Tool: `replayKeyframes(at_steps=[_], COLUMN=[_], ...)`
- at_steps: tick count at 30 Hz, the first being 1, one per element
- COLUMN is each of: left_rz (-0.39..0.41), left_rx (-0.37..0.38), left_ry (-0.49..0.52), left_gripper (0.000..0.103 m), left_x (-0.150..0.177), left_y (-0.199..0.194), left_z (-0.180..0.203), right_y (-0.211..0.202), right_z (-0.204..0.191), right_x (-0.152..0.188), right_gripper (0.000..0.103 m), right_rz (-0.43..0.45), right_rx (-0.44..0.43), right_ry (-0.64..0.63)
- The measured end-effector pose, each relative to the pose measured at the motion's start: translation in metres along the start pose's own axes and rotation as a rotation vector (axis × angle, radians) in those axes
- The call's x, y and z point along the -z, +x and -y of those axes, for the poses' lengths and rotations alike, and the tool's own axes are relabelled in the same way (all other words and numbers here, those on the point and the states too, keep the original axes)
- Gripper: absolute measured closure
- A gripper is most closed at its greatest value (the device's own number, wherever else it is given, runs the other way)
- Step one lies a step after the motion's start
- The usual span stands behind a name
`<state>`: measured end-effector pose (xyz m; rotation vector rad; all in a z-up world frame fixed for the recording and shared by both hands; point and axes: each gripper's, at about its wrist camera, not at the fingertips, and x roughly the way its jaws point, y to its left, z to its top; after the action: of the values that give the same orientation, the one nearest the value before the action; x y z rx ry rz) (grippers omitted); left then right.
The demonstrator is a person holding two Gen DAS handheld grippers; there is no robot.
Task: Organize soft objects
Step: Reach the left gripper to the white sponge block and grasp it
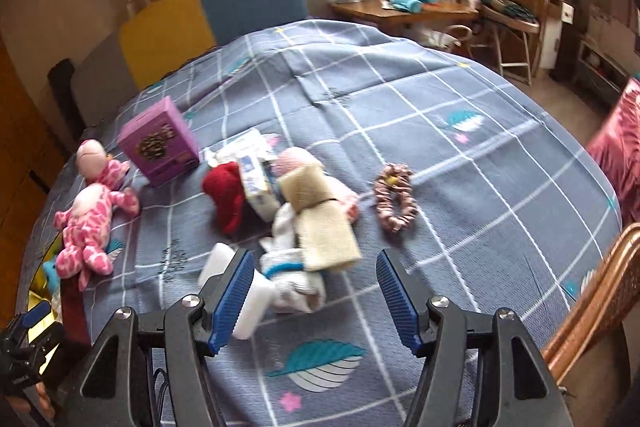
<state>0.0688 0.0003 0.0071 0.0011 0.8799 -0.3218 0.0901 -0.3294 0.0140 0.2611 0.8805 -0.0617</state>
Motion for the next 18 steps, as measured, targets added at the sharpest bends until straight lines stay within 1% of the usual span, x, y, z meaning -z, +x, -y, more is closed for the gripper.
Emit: replayKeyframes(at_steps=[2, 3, 4, 5, 6, 9, 11, 13, 15, 18], left_rz=[-0.031, -0.057, -0.095, -0.124, -0.144, -0.209, -0.275, -0.321, -0.342, -0.381], left_rx=[0.064, 0.102, 0.174, 0.237, 0.273, 0.358, 0.417, 0.448, 0.445, 0.443], left_ry=[0.046, 0.048, 0.031, 0.007, -0.011, -0.091, -0.190, -0.269, -0.320, -0.424], left_gripper=[0.006, 0.006, 0.006, 0.006, 0.006, 0.006, 0.006, 0.006, 0.006, 0.006], left_x=[-0.009, -0.012, -0.015, -0.017, -0.019, -0.027, -0.031, -0.035, -0.041, -0.047], left_y=[0.015, 0.021, 0.030, 0.037, 0.043, 0.066, 0.086, 0.102, 0.116, 0.135], left_z=[0.022, 0.030, 0.039, 0.046, 0.053, 0.070, 0.076, 0.080, 0.082, 0.083], right_y=[0.001, 0.002, 0.004, 0.006, 0.007, 0.010, 0.010, 0.009, 0.008, 0.008], right_z=[0.012, 0.015, 0.017, 0.020, 0.022, 0.027, 0.031, 0.036, 0.042, 0.046], right_x=[0.001, 0.003, 0.005, 0.006, 0.008, 0.009, 0.008, 0.008, 0.009, 0.009], right_gripper=[0.038, 0.038, 0.038, 0.038, 0.038, 0.038, 0.038, 0.037, 0.037, 0.036], right_rz=[-0.003, -0.005, -0.007, -0.018, -0.028, -0.037, -0.035, -0.026, -0.020, -0.014], right_rx=[-0.002, -0.005, -0.008, -0.021, -0.042, -0.076, -0.110, -0.139, -0.171, -0.195], right_ry=[0.027, 0.035, 0.042, 0.058, 0.075, 0.104, 0.124, 0.151, 0.182, 0.203])
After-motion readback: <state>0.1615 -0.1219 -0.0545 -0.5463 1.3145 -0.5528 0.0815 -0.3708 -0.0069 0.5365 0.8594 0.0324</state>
